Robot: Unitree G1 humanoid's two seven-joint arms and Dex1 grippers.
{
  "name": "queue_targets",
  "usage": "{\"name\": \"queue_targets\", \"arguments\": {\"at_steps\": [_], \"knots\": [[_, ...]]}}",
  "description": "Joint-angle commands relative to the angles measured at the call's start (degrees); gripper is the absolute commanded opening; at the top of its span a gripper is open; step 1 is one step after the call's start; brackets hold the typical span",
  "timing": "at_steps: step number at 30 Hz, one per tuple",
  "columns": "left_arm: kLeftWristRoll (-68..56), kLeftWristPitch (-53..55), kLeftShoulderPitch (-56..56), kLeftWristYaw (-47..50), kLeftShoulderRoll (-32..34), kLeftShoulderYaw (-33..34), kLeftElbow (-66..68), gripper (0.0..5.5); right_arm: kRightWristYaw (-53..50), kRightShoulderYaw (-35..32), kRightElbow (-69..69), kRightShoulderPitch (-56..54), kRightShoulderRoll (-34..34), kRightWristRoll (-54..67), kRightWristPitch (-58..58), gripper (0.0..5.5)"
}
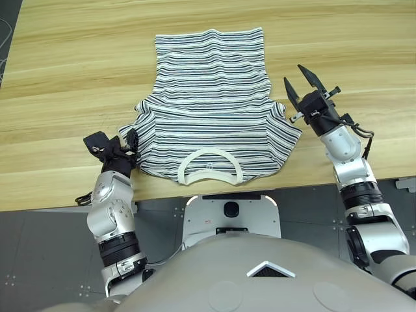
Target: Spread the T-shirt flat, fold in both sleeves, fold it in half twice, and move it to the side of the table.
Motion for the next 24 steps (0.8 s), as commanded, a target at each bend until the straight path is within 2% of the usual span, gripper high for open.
{"name": "queue_targets", "arguments": {"at_steps": [1, 4, 13, 19, 22, 24], "knots": [[-1.2, 5.0, 1.4, -1.1, -0.6, -1.9, 2.6, 2.95, -0.2, -0.1, 0.2, -1.0, 0.5, 0.1, -0.5, 1.73], [-1.1, 4.9, 1.2, -1.5, -0.4, -2.3, 3.1, 2.95, -0.1, -0.2, 0.0, -1.0, 0.7, 0.2, -0.5, 1.73], [-0.1, 2.9, -0.2, 0.4, -0.6, -1.5, 6.4, 1.49, -0.2, -0.3, 0.2, -0.9, 0.8, 0.1, -1.1, 1.73], [3.8, -2.9, 0.8, -0.1, -0.1, -3.7, 5.3, 0.48, -0.6, -0.2, 1.3, -1.2, 0.7, -0.3, -1.6, 1.73], [5.9, -5.5, 1.3, -0.2, 0.2, -4.7, 4.4, 0.13, -1.0, -0.2, 1.8, -1.3, 0.8, -0.5, -1.9, 1.73], [8.4, -8.5, 1.7, -0.2, 0.9, -5.7, 3.9, 0.13, -1.2, 0.0, 2.3, -1.3, 0.8, -0.7, -2.1, 1.73]]}}
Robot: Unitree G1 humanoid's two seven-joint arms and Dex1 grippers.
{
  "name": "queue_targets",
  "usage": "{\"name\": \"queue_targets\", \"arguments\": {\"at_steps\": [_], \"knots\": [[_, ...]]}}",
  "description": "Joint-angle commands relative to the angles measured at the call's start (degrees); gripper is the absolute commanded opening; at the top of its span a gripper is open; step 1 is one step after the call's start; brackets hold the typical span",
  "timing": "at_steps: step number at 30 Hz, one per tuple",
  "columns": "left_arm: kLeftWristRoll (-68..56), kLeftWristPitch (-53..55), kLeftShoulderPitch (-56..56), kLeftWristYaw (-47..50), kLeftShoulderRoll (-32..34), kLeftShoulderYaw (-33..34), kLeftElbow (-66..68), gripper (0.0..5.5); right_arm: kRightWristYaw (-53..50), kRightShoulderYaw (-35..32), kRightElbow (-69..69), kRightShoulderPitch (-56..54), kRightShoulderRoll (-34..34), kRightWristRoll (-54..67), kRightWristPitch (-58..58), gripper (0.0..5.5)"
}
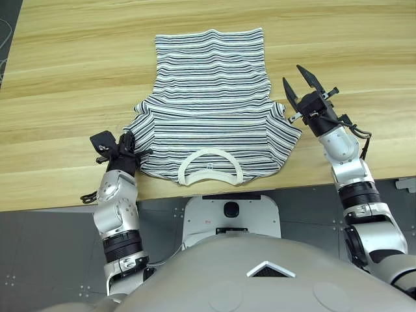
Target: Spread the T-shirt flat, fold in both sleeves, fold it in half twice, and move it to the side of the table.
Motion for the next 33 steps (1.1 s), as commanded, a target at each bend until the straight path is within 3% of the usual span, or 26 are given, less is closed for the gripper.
{"name": "queue_targets", "arguments": {"at_steps": [1, 14, 25, 31, 33], "knots": [[5.2, -4.0, 1.9, 0.5, 0.9, -2.4, 0.2, 0.13, -0.6, 0.0, 1.0, -1.1, 0.2, -0.6, -0.9, 1.73], [27.4, -29.6, 4.9, -1.1, 8.3, -12.7, 0.3, 0.13, -2.8, -2.6, 1.5, -2.1, 0.8, 1.8, -2.1, 1.73], [33.5, -29.1, 7.7, -12.5, 16.9, -22.6, 0.7, 0.13, -3.2, -2.5, 2.2, -2.0, 1.3, 1.6, -2.6, 1.73], [34.2, -25.3, 8.0, -15.0, 19.3, -24.4, 1.1, 0.13, -3.2, -2.2, 2.2, -2.1, 2.0, 1.5, -2.8, 1.73], [34.1, -25.0, 8.2, -14.7, 19.5, -24.4, 1.0, 0.42, -3.1, -2.1, 2.4, -2.2, 2.2, 1.5, -2.9, 1.73]]}}
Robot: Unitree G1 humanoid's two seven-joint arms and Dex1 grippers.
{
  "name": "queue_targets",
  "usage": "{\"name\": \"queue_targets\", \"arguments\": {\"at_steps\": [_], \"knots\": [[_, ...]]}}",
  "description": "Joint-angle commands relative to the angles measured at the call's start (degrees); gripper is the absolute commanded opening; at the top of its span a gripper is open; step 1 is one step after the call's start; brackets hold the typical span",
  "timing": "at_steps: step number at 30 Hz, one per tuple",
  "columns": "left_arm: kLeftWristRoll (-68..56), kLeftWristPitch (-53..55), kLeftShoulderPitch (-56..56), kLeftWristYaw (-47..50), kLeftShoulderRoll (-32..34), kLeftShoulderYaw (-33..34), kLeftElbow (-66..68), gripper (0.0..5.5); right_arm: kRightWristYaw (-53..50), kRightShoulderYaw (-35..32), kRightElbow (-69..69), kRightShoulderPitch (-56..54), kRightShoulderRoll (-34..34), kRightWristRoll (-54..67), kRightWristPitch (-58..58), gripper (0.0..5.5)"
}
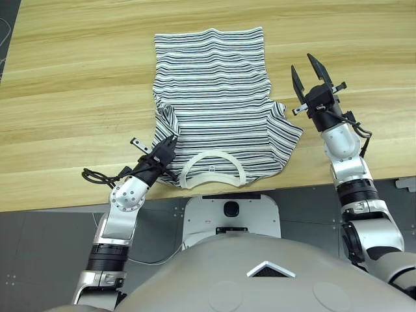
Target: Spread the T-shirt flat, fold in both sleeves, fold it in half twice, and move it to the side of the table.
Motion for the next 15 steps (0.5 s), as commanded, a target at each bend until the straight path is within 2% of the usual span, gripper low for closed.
{"name": "queue_targets", "arguments": {"at_steps": [1, 11, 15], "knots": [[1.5, 2.4, 1.7, -0.8, 1.3, -1.0, 1.8, 0.61, 0.2, 0.1, 0.5, -0.8, 0.6, 0.2, -0.5, 1.73], [-2.8, -2.0, -3.0, 0.1, 1.0, 2.5, 0.1, 2.14, 0.1, -0.3, 1.1, -0.7, 1.0, 0.6, -1.0, 1.73], [-9.2, -4.0, -4.2, -1.9, -0.4, 4.2, -1.9, 2.14, 3.0, -1.1, 0.7, 0.0, 1.5, 5.0, 0.7, 1.73]]}}
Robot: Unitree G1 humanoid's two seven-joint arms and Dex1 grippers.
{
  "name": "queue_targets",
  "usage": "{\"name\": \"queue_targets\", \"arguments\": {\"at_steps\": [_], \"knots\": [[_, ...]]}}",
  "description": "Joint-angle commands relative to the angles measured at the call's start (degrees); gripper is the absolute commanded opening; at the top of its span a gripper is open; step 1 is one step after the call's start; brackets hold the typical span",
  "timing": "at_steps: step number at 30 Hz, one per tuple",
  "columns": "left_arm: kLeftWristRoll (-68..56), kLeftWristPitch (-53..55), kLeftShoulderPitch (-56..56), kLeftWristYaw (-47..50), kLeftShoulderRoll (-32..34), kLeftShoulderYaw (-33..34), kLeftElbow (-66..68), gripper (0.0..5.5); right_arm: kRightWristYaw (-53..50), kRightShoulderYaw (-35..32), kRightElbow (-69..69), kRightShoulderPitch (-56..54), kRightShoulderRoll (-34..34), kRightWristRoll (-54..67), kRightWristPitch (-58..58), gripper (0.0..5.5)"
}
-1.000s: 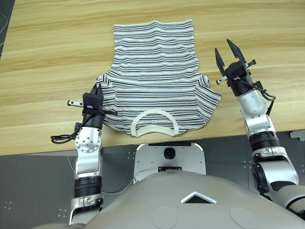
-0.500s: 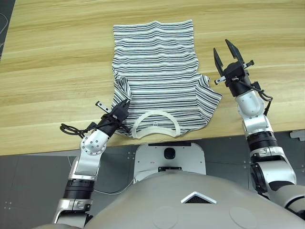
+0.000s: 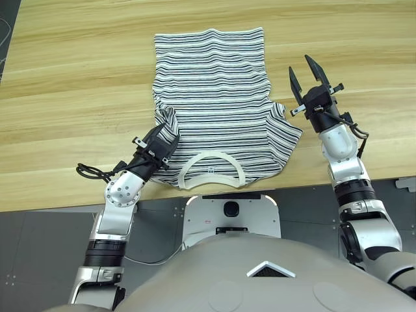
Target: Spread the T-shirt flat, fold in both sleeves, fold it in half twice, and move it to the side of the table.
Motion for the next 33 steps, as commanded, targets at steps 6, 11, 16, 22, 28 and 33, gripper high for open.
{"name": "queue_targets", "arguments": {"at_steps": [6, 11, 16, 22, 28, 33], "knots": [[-20.5, -1.7, -0.9, -7.8, -3.0, 3.5, -4.8, 2.14, 14.5, -1.9, -14.6, 15.9, 1.6, 22.0, 18.2, 1.73], [-24.8, -2.3, -1.0, -7.7, -5.9, 4.3, -5.6, 2.14, 12.1, -3.1, -30.1, 25.7, 2.4, 27.0, 36.6, 1.73], [-24.0, -2.7, -1.6, -7.1, -7.6, 4.1, -5.5, 2.14, 8.0, -4.6, -40.0, 32.5, 2.9, 28.2, 50.5, 1.73], [-23.2, -3.5, -2.3, -6.9, -9.8, 3.6, -5.0, 2.17, 5.0, -6.7, -44.7, 33.2, 3.8, 29.0, 59.8, 1.87], [-22.7, -4.0, -2.7, -6.9, -10.5, 4.2, -4.6, 2.17, 6.3, -6.1, -46.6, 31.6, 5.4, 31.6, 65.0, 2.72], [-22.6, -4.5, -2.7, -6.8, -10.5, 4.7, -4.4, 2.17, 6.5, -7.4, -47.6, 29.8, 7.3, 36.5, 71.9, 2.72]]}}
